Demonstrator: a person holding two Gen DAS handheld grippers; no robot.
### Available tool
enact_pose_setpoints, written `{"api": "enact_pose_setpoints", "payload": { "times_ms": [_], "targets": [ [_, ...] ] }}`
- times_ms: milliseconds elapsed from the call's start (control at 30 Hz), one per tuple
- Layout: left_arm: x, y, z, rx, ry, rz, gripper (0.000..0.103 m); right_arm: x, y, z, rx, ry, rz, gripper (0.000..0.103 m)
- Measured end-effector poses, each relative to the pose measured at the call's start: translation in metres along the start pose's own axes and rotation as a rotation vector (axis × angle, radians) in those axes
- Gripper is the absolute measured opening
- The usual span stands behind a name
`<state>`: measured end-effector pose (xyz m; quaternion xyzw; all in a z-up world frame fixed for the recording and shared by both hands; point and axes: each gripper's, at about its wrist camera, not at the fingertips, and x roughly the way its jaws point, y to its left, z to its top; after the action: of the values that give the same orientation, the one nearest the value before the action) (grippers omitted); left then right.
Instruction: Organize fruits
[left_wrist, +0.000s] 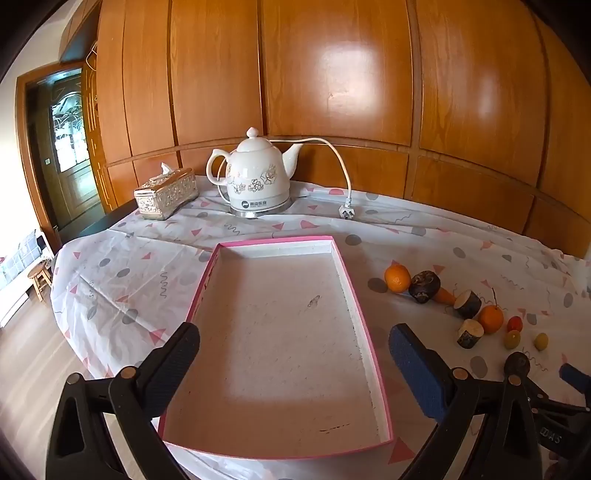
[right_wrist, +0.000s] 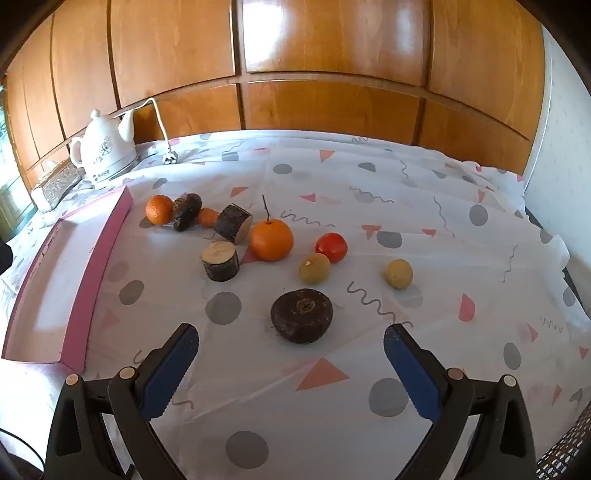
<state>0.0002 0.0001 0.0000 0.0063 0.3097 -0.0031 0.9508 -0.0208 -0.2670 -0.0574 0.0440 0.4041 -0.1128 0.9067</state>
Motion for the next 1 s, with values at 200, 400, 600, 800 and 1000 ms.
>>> {"api": "enact_pose_setpoints", "payload": {
  "times_ms": [200,400,600,800,1000],
  "targets": [
    [0.000,0.000,0.000,0.009,-0.002,0.010,0.103,0.004,-0.001,-0.001,0.001,0.007,-0.008,0.102],
    [-0.004,0.002,-0.005,0.002,0.000,0.010,0.103,-0.007,0.012,0.003,-0.030,0.001,-0.004,0.102],
    [-0.002,0.003,-0.003,0.001,0.005,0.010,0.103,-0.010,0.018,0.003,-0.055,-0.020,0.000,0.102],
    [-0.003,0.003,-0.003,-0.002,0.012,0.006,0.103,-0.012,0.020,0.001,-0.061,-0.029,-0.004,0.102],
    [-0.004,0.002,-0.003,-0.003,0.008,0.004,0.103,-0.013,0.020,0.001,-0.063,-0.034,-0.004,0.102]
  ]
}}
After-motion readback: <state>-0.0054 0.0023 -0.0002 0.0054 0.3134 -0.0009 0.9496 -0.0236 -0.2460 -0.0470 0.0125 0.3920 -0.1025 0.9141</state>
